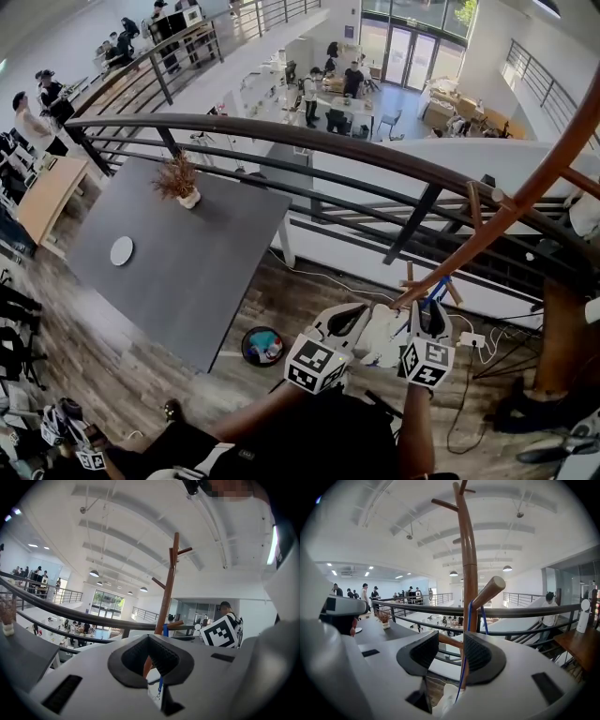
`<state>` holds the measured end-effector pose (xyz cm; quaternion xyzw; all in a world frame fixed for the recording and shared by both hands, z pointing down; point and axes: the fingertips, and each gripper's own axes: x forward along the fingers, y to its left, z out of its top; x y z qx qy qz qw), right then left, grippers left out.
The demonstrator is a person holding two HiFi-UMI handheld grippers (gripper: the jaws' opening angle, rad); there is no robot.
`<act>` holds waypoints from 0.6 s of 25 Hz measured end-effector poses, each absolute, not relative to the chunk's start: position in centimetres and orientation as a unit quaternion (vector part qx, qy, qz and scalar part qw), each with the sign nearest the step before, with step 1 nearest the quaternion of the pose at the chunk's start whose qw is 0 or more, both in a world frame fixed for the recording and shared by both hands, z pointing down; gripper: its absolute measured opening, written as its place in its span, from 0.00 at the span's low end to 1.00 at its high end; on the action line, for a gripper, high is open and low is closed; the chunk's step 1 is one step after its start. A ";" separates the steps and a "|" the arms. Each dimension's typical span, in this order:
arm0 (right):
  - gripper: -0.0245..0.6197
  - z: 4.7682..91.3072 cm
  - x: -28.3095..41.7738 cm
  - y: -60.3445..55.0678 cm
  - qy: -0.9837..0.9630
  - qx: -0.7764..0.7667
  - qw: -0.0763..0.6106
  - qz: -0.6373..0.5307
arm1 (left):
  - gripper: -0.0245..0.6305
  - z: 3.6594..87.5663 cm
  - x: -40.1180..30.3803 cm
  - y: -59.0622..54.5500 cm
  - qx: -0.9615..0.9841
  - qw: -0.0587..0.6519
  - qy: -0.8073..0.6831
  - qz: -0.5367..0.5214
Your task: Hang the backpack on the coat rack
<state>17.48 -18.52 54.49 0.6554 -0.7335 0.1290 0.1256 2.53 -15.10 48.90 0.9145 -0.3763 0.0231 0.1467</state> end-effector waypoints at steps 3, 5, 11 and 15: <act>0.28 54.5 17.2 -18.2 -0.727 0.663 0.129 0.125 | 0.04 48.9 2.4 -15.0 0.916 0.145 -0.373 0.021; 0.28 54.5 17.1 -17.9 -0.721 0.669 0.129 0.123 | 0.04 48.8 2.2 -14.9 0.918 0.144 -0.369 0.020; 0.27 54.1 15.4 -16.4 -0.725 0.667 0.114 0.129 | 0.04 48.6 1.1 -14.0 0.922 0.141 -0.360 0.018; 0.09 53.7 14.3 -15.4 -0.721 0.673 0.104 0.132 | 0.04 48.2 0.8 -13.5 0.926 0.140 -0.350 0.016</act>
